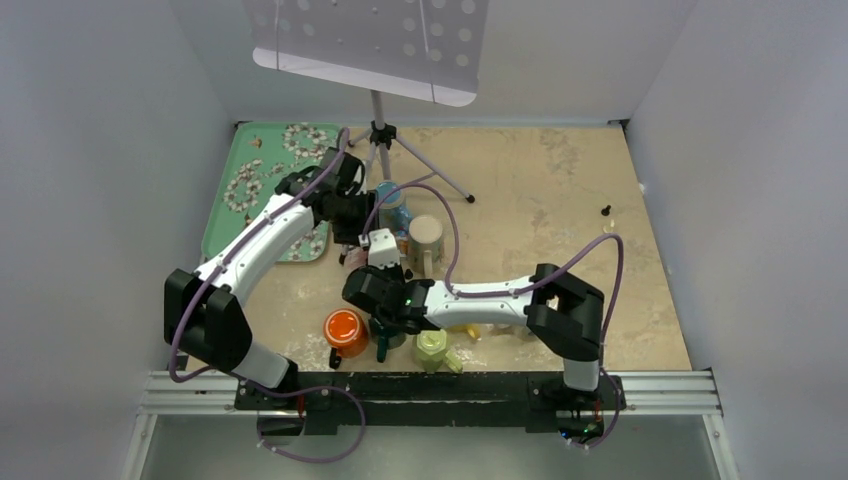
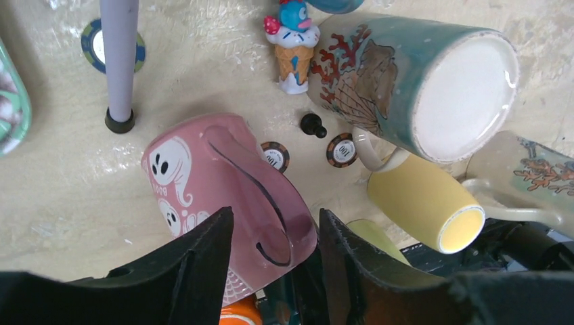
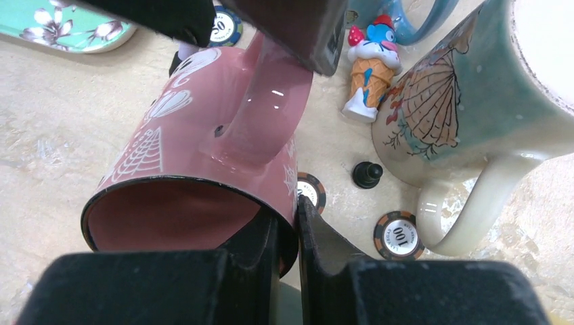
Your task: Turn the mug right side up
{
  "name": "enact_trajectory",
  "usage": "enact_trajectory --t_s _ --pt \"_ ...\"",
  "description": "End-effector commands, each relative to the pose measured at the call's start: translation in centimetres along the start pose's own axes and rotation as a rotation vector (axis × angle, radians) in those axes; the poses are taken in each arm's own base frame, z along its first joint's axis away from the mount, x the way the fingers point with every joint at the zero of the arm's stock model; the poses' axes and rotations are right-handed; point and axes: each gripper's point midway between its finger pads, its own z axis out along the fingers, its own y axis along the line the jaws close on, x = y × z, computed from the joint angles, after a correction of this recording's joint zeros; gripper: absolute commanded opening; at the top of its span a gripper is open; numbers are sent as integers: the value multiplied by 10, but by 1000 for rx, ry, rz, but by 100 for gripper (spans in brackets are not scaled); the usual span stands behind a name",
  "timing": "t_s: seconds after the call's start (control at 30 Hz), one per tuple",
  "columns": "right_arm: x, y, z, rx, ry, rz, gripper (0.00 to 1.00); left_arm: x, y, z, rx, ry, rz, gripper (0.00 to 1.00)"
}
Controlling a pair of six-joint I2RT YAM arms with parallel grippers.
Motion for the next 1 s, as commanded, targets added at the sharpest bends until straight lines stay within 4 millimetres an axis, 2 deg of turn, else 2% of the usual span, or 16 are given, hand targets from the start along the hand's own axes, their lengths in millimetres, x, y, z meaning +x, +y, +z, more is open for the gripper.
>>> enact_trajectory --t_s 0.0,0.1,0.23,0.33,0.43,0.53,0.63,0.77,0.83,0.9,0.97 --pt "-39 14 -10 -101 -54 134 0 -25 -21 -28 82 -104 156 54" --pt "-45 14 -13 -122 -32 156 0 -33 -18 -37 66 -129 202 56" --pt "-59 15 -15 -183 40 213 0 -52 -21 -69 78 -241 337 62" --pt "-57 18 -14 -226 102 242 0 -57 -16 -86 68 -302 433 61" --pt "-50 25 -9 -251 142 244 0 -42 -10 -89 113 -282 547 57" --pt "-45 32 -5 -267 173 242 0 -21 -4 -87 185 -232 580 54" --pt "-48 33 -4 -286 177 267 0 -13 -1 -91 241 -270 614 53" --pt "-53 33 -3 -295 177 286 0 -1 16 -71 211 -280 691 54" --pt "-57 34 -3 -298 173 294 0 2 28 -55 140 -282 718 60" --pt "-59 34 -3 -299 169 295 0 5 33 -43 67 -280 779 66" --pt "-62 35 -3 -299 165 288 0 -4 38 -36 -36 -307 808 67"
